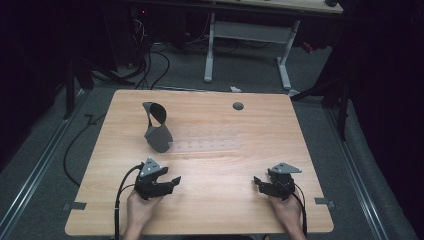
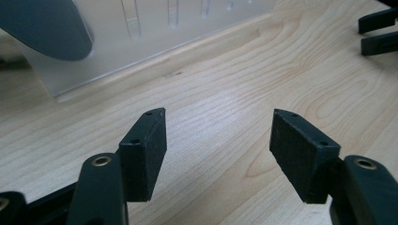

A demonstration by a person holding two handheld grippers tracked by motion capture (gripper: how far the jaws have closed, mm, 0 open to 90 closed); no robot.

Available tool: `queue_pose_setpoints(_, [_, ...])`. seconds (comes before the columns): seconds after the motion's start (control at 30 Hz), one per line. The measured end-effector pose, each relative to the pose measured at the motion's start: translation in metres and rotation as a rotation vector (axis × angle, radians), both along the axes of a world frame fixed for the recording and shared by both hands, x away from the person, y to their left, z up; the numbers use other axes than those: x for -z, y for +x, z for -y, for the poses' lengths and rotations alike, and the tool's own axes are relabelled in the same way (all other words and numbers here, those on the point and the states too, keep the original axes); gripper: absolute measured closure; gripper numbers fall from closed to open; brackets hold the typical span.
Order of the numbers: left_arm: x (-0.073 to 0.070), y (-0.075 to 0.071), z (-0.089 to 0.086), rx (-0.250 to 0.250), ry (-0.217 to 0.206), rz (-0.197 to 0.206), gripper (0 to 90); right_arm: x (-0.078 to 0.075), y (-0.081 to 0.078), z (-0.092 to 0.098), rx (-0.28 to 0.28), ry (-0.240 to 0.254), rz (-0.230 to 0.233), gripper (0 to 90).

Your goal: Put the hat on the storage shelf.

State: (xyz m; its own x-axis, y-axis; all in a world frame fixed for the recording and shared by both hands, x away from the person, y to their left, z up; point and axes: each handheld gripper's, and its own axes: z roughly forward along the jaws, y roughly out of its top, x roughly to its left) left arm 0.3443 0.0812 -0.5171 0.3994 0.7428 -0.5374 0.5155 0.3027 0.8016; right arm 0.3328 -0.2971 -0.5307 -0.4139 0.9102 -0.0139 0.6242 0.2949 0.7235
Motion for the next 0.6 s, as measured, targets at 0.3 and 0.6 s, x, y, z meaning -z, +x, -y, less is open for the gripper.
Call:
queue_pose_setpoints(0.3, [0.024, 0.006, 0.012, -0.043, 0.117, 0.005, 34.5, 0.0, 0.0, 0.0, 0.0, 0.0, 0.0, 33.4])
queue_pose_setpoints(0.6, [0.029, 0.006, 0.017, -0.055, 0.163, 0.017, 27.4, 0.0, 0.0, 0.0, 0.0, 0.001, -0.001, 33.4])
